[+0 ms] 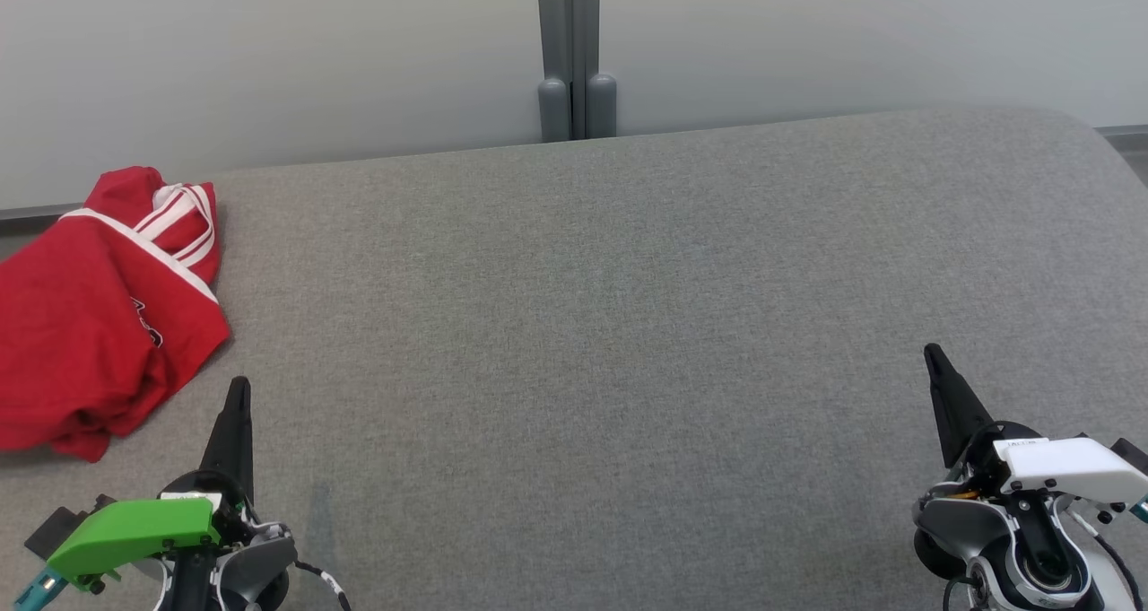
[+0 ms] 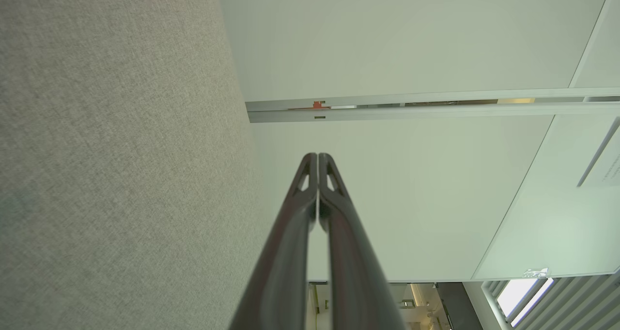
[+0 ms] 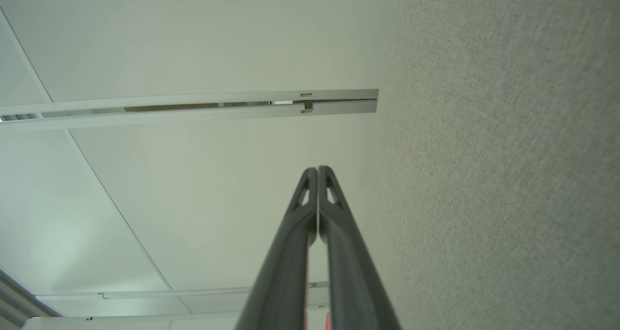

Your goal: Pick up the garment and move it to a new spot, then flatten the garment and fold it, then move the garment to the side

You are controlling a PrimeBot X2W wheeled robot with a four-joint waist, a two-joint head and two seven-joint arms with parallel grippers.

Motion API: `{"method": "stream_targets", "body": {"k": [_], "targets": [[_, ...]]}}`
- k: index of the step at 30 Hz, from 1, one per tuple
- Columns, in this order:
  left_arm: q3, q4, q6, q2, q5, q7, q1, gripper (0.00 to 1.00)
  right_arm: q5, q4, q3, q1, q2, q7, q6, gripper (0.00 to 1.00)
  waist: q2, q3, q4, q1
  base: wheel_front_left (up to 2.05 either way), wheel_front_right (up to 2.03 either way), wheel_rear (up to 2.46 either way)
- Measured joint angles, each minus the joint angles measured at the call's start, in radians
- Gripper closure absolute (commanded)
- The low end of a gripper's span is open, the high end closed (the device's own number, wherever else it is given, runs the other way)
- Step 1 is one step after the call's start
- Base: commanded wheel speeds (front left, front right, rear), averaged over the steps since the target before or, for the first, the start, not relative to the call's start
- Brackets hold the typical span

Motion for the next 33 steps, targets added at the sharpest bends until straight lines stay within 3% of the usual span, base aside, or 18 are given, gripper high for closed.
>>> {"method": "stream_targets", "body": {"k": [33], "targets": [[0.000, 0.000, 0.000, 0.000, 0.000, 0.000, 0.000, 1.00, 0.000, 0.000, 0.000, 0.000, 0.000, 0.000, 0.000, 1.00, 0.0000, 0.000, 0.000, 0.0000, 0.00, 0.00, 0.00]]}}
